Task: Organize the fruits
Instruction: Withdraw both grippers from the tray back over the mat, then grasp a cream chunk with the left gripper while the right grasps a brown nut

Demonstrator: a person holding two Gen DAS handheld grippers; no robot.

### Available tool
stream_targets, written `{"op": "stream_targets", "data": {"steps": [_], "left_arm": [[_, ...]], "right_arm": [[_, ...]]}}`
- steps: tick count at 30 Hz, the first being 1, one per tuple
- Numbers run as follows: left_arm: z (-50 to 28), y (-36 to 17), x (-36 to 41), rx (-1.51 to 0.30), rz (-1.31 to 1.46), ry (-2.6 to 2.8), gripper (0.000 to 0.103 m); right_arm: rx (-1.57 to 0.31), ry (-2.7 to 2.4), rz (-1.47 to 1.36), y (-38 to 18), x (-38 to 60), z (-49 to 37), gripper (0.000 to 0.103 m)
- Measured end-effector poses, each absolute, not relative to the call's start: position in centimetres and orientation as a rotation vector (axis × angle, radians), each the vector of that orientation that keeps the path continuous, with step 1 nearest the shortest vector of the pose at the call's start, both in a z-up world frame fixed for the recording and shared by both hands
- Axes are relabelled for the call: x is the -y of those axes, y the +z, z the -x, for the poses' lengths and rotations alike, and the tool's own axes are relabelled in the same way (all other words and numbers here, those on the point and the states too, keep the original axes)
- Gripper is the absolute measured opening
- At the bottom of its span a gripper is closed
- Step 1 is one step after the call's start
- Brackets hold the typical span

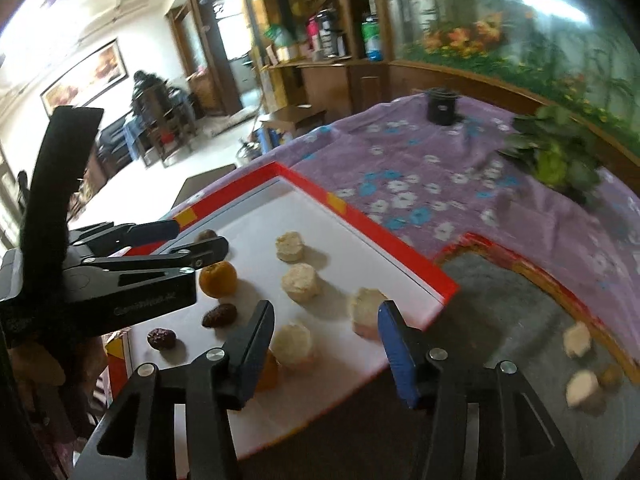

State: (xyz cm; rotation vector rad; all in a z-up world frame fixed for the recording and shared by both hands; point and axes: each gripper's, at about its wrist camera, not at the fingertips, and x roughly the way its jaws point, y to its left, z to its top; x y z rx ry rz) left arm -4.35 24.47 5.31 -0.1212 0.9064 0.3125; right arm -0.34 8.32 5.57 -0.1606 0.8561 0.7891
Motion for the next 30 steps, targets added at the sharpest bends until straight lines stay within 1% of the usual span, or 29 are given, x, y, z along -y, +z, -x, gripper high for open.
{"op": "stream_targets", "data": {"steps": [7,12,17,21,30], "left_arm": [[4.6,6.5,-19.9,-0.886,0.105,0.220,0.063],[4.2,6.7,-16.1,-0.891,0.087,0.142,0.063],[3.4,6.6,-12.1,-0.907,0.074,0.067,0.063],[2.3,6.5,-8.5,-0.919,0.052,0.012,0.063],[-0.5,5.1,-3.7,-0.970,0.033,-0.055,0.063]], "right_arm": [[-0.866,0.715,0.136,5.5,-3.5,1.4,0.053],[-0.884,0.630,0.143,4.7,2.0,1.9,0.053],[-0.916,0.520,0.033,3.8,8.7,1.1,0.054],[-0.913,0.463,-0.009,3.6,12.2,0.6,0.054],[-0.899,0.444,0.045,3.6,14.2,-0.8,0.054]]}}
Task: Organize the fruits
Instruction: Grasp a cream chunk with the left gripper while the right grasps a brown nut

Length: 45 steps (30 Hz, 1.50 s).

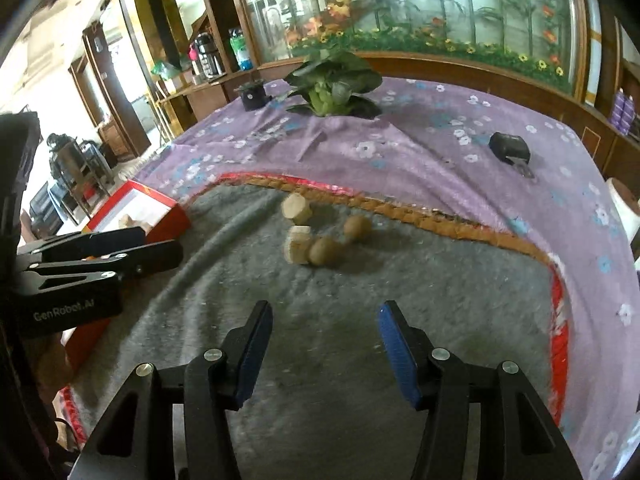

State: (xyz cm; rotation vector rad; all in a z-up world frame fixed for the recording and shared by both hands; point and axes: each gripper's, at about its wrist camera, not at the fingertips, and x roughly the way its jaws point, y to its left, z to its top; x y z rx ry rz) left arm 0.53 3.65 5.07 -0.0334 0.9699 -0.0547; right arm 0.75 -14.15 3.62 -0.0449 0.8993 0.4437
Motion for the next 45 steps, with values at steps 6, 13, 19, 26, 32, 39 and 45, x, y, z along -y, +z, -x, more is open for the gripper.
{"op": "stream_targets", "data": {"steps": [6,13,19,26,32,39,45], "left_arm": [[-2.9,4.7,-0.4,-0.973,0.028,-0.098,0.063],[-5.9,3.8,2.2,-0.982,0.001,-0.097,0.063],[-5.3,3.5,0.2,-0.983,-0.036,-0.057,0.065],[-3.4,3.5,-3.0,-0.995,-0.030,-0.040,0.065],[-3.8,3.1,-0.7,-0.994,-0.041,-0.125,0.065],[-5.3,1.3,0.9,-1.034,-0.054,-0.179,0.060],[-5.1,1.5,0.0,-1.019,-0.048,-0.190,0.027]], "right_arm": [[-0.906,0.437,-0.011,3.1,16.7,-1.5,0.054],[-0.919,0.448,-0.034,2.8,17.5,-1.8,0.054],[-0.909,0.486,-0.018,3.1,16.6,-1.8,0.054],[-0.904,0.518,-0.002,3.2,15.8,-1.7,0.054],[-0.910,0.509,-0.008,3.2,16.0,-1.7,0.054],[-0.912,0.505,-0.006,3.1,16.3,-2.3,0.054],[-0.904,0.529,0.030,3.1,15.0,-3.1,0.054]]}}
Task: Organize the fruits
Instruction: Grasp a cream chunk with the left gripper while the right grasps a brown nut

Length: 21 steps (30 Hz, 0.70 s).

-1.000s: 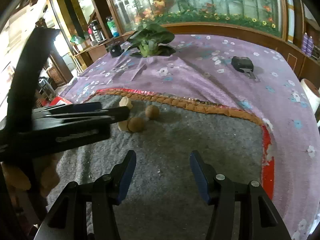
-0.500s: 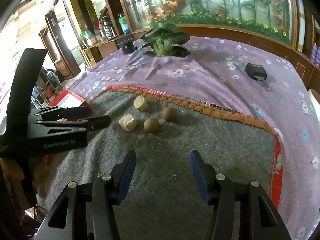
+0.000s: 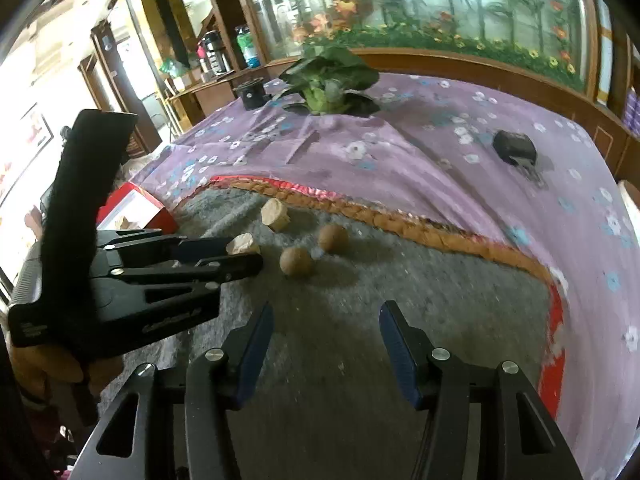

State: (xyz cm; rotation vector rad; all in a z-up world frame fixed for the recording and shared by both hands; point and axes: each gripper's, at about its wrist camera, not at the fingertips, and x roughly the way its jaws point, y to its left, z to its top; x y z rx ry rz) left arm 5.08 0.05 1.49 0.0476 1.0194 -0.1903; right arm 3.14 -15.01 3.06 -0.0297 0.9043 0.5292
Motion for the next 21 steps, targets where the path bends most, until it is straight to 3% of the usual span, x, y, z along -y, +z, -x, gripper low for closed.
{"op": "stream_targets", "data": {"steps": [9,14,21], "left_arm": [[-2.6,3.9,-2.1,-0.950,-0.029,-0.153,0.027],[-1.9,4.1,-2.7,-0.942,-0.037,-0.137,0.027],[-0.8,4.3,-3.9,-0.932,-0.019,-0.113,0.027]], "right_arm": [[-0.922,0.540,0.065,1.9,11.3,-5.7,0.045],[-0.922,0.505,0.143,1.1,9.9,-6.0,0.023],[-0.896,0.513,0.090,3.1,11.2,-3.6,0.023]]}}
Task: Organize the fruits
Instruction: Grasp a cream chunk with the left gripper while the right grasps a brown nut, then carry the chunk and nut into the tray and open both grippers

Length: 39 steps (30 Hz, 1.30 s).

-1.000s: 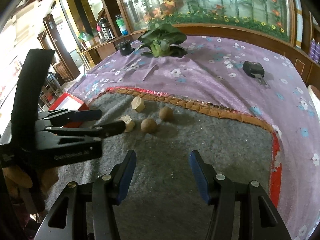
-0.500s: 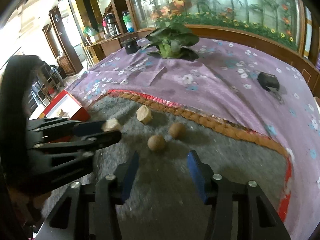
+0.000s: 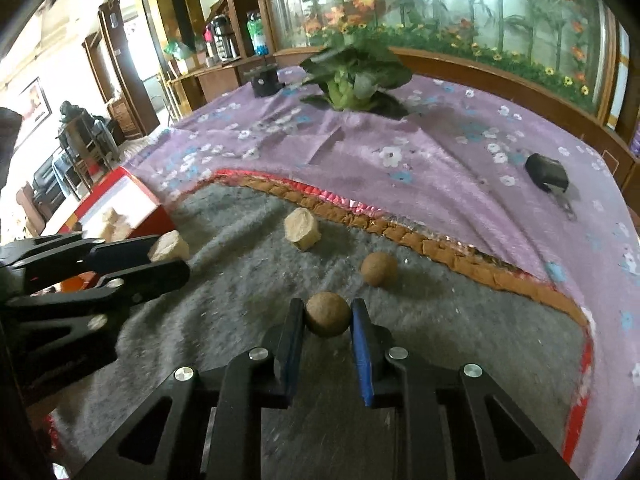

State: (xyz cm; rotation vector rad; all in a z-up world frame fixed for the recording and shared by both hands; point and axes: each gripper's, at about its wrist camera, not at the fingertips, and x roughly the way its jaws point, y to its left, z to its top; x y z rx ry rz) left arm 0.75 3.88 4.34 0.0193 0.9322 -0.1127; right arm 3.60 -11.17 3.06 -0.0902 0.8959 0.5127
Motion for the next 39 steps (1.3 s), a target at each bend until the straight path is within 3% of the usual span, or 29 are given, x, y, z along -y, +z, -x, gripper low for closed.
{"op": "stream_targets", "data": {"steps": [39], "left_arm": [[8.9,5.9,-17.1,-0.857,0.072,0.144,0.027]], "right_arm": [[-0.841,0.780,0.233,6.1,-2.9,6.7,0.022]]}}
